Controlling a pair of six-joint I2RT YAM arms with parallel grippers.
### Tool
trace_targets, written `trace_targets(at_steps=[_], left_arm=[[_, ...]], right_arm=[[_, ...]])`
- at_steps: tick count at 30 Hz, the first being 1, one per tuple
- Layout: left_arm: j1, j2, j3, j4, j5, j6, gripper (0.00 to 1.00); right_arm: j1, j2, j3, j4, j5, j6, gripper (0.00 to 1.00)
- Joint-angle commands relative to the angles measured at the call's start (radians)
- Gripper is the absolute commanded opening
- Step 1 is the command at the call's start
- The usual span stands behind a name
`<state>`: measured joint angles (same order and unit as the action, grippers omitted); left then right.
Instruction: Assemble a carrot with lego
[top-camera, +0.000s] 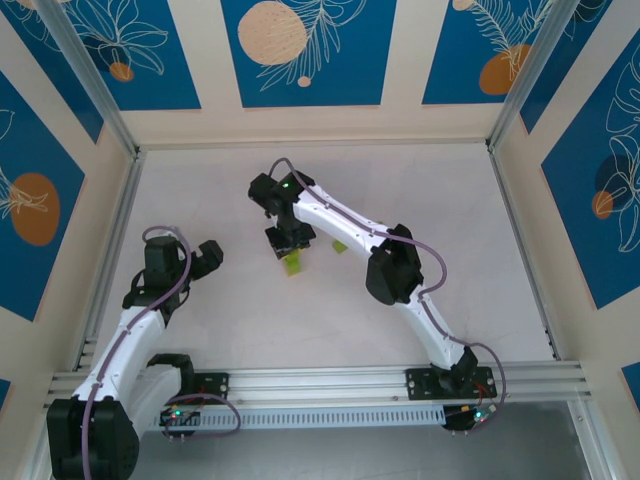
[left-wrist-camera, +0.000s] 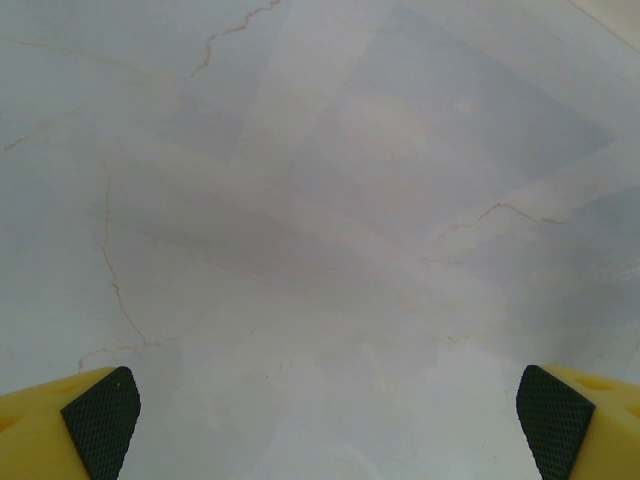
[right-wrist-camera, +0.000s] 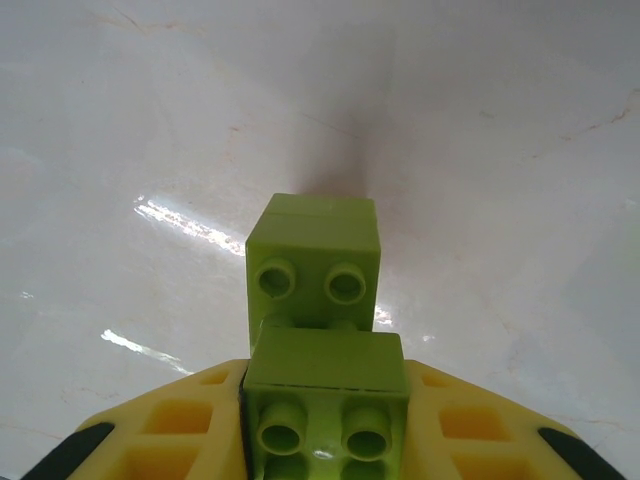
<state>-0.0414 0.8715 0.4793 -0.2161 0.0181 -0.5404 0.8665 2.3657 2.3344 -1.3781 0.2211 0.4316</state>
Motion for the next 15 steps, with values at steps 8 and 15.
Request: trace_targets(at_steps=[8,15], left_arm=[[0.002,-0.008,0.002,0.021,0.011,0.016,0.99],[0.001,-0.008,-0.001,0.017,0.009,0.015,0.99]], right_arm=[[-0.024,-0.042,0.007,-0.002,-0.105,-0.045,0.28],[-0.025,-0.034,-0.022,0.011,-0.139,-0.034,0.28]])
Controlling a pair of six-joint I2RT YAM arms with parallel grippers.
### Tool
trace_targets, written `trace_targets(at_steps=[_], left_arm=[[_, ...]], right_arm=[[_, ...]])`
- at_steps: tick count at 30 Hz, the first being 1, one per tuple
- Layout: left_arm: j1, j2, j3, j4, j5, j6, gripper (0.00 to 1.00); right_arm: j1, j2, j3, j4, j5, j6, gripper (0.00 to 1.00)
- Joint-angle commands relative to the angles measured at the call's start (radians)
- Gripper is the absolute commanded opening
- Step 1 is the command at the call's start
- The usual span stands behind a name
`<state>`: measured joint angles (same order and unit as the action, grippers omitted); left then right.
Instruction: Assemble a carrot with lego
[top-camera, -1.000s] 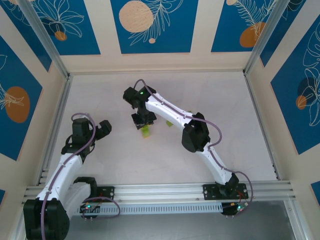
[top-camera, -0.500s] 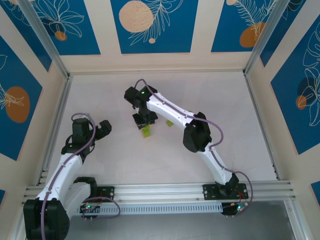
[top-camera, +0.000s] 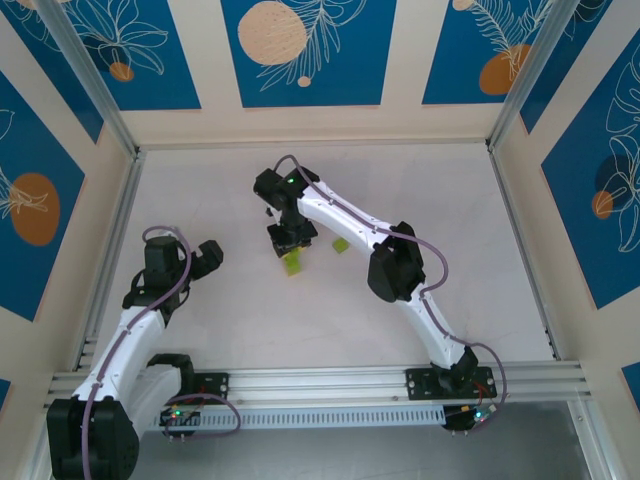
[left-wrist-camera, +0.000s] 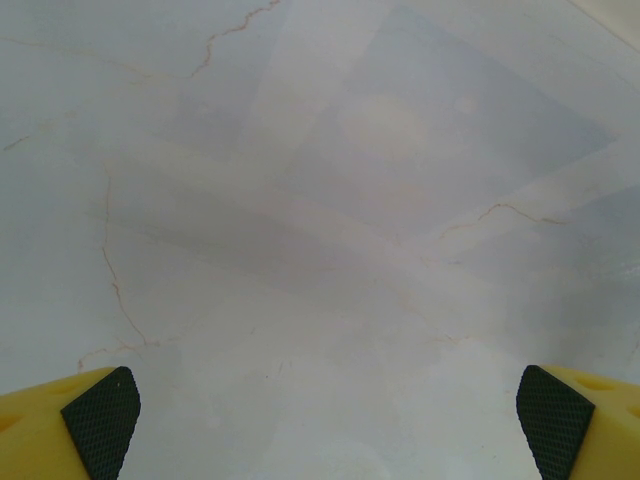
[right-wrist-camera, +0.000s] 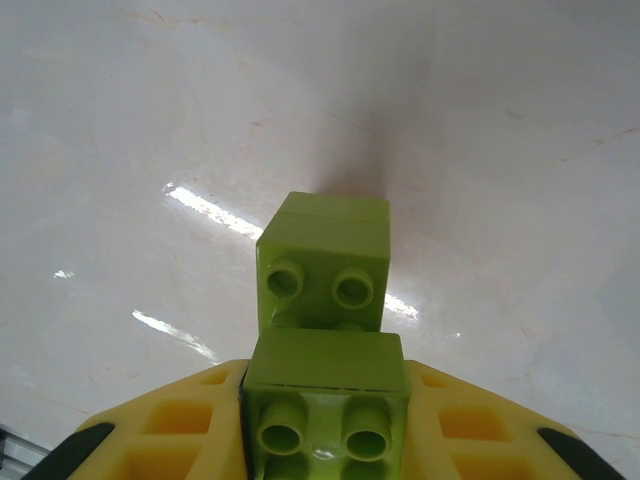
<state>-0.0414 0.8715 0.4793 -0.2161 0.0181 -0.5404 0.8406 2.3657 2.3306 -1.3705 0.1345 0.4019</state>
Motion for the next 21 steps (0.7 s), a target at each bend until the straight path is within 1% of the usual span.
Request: trace_targets(at_steps=[1,12,21], left_arm=[[0.002,-0.008,0.001,0.019,0.009,0.016,0.99],[0.002,-0.011,-0.001,0.017,0.007,0.016,0.99],[0.001,-0.013,-0.001,0.016,0.008,0.016,0.99]], right_arm=[[0.002,-0.033,-0.022,0.004,-0.053,-0.003,0.28],[0.012,-0.009,-0.028,0.014,-0.053,0.015,0.28],[0.034,0.024,-0.028,-0.014,-0.032,0.013,0.28]])
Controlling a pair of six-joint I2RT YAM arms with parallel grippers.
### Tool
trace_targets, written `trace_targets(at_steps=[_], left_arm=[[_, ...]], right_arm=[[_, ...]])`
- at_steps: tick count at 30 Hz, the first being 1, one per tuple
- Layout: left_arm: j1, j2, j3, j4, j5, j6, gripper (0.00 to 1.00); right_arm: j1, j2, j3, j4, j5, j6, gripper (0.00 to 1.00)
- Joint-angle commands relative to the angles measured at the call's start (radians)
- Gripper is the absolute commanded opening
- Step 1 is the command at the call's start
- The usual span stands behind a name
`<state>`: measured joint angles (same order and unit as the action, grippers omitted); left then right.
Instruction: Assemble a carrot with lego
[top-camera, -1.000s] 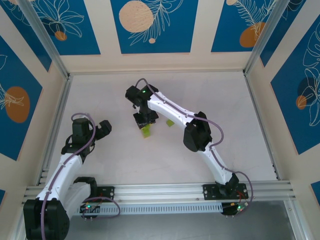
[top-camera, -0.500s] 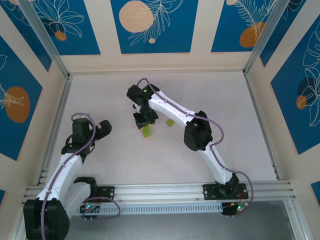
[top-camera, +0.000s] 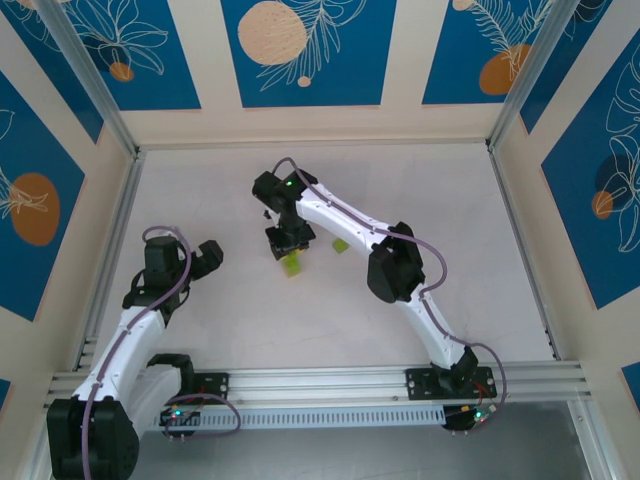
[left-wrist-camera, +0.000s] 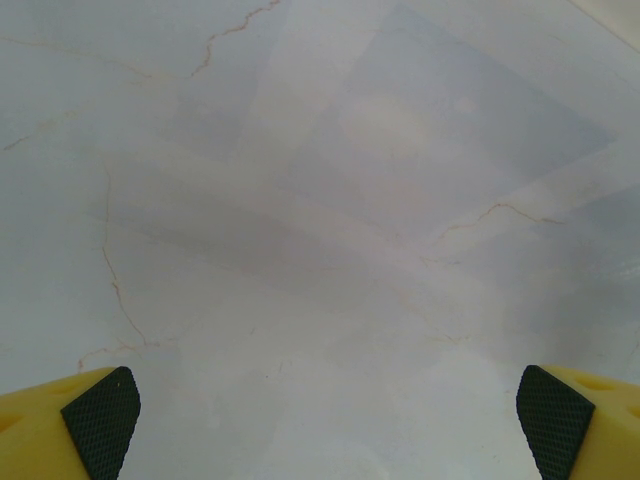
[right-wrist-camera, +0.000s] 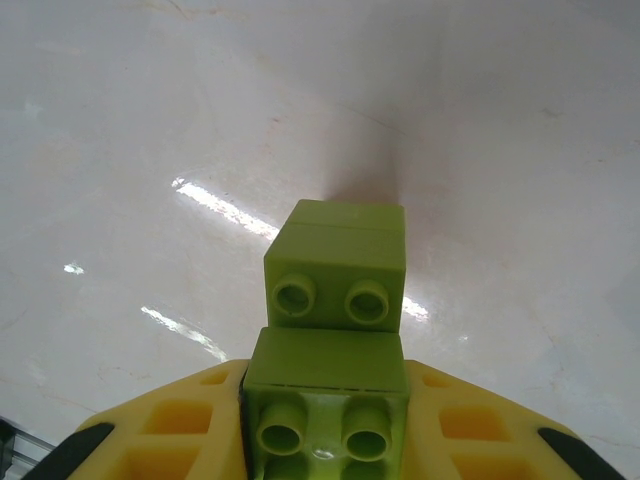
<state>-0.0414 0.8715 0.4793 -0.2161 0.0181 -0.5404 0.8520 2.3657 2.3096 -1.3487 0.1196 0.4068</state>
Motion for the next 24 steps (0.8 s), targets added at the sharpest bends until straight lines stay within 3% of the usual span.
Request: trace_targets(at_steps=[1,24], left_arm=[[0.002,-0.012,-0.002,0.015,0.008,0.017,0.99],[0.002,-0.014,-0.003,0.016,0.006,0.016,0.99]], right_arm=[[0.025,0.027,-0.009,-0.036,-0.017,0.008,0.28],[0.074,0.125,0.086,-0.120,0.020,0.000,0.28]])
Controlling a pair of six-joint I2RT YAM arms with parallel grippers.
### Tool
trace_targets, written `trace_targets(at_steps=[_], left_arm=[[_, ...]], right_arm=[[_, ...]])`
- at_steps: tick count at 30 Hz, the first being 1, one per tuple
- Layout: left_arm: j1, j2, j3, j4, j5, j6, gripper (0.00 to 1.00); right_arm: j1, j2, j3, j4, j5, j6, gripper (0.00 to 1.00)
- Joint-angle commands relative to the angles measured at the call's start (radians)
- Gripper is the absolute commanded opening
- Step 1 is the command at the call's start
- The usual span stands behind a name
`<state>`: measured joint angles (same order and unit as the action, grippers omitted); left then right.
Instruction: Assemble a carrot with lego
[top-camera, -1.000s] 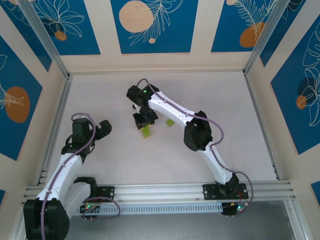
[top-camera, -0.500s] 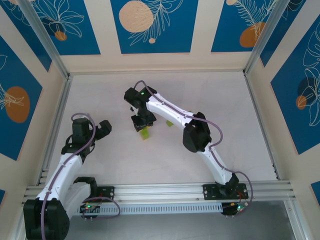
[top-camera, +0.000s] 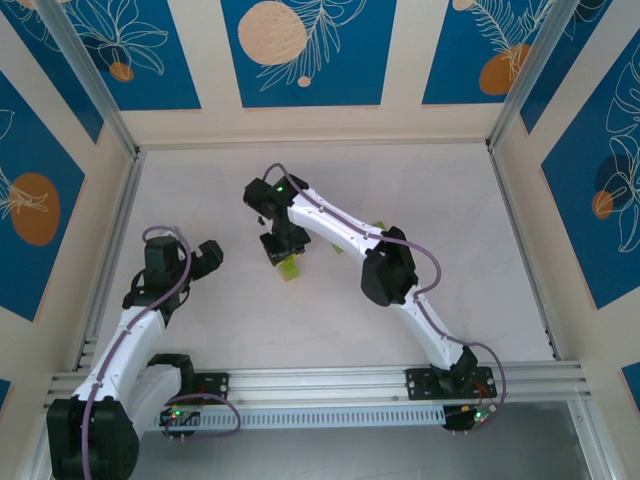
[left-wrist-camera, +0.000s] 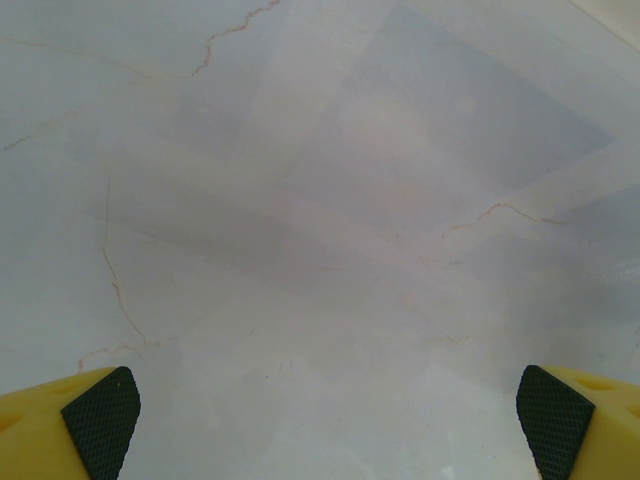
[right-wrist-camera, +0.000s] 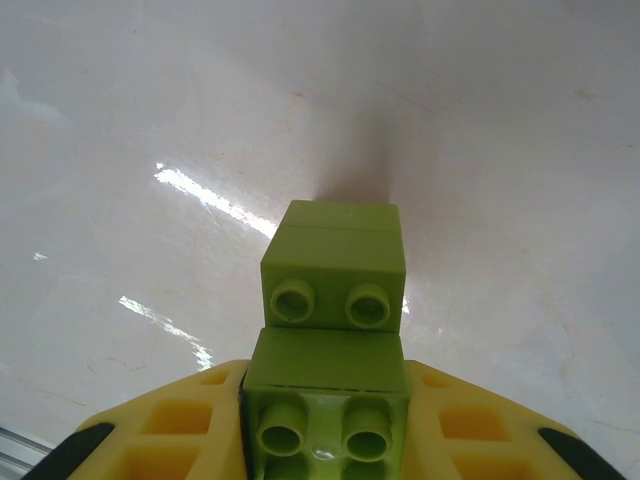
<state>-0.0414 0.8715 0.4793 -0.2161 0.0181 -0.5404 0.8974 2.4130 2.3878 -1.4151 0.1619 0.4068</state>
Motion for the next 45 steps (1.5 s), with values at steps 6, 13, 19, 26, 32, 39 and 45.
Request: trace_targets(at_steps=[6,13,19,26,32,39,45], left_arm=[[0.002,-0.015,-0.004,0.016,0.005,0.016,0.99],[0.001,-0.016,-0.004,0.016,0.005,0.016,0.99],[0.002,-0.016,-0.005,0.017,0.005,0.016,0.99],[0.002,-0.010,-0.001,0.022,0.008,0.016,0.99],[0.001,-0.007,-0.003,0.042,0.039,0.023,0.99],[-0.017,-0.039,-0.035,0.151,0.218,0.061,0.99],[-0.076,-0.113,-0.072,0.185,0.284,0.097,0.99]], right_arm=[[0.045,0.113,0.016,-0.065,-0.012,0.000,0.28],[0.049,0.110,-0.098,-0.027,0.006,0.005,0.28],[0.054,0.114,-0.223,0.057,-0.040,-0.001,0.27],[0.040,0.114,-0.215,0.061,-0.040,-0.031,0.28],[0.015,0.055,0.000,-0.039,0.030,-0.195,0.28],[0.006,-0.007,0.063,-0.060,0.100,-0.495,0.29],[-0.058,-0.020,0.009,-0.006,0.050,-0.660,0.30]])
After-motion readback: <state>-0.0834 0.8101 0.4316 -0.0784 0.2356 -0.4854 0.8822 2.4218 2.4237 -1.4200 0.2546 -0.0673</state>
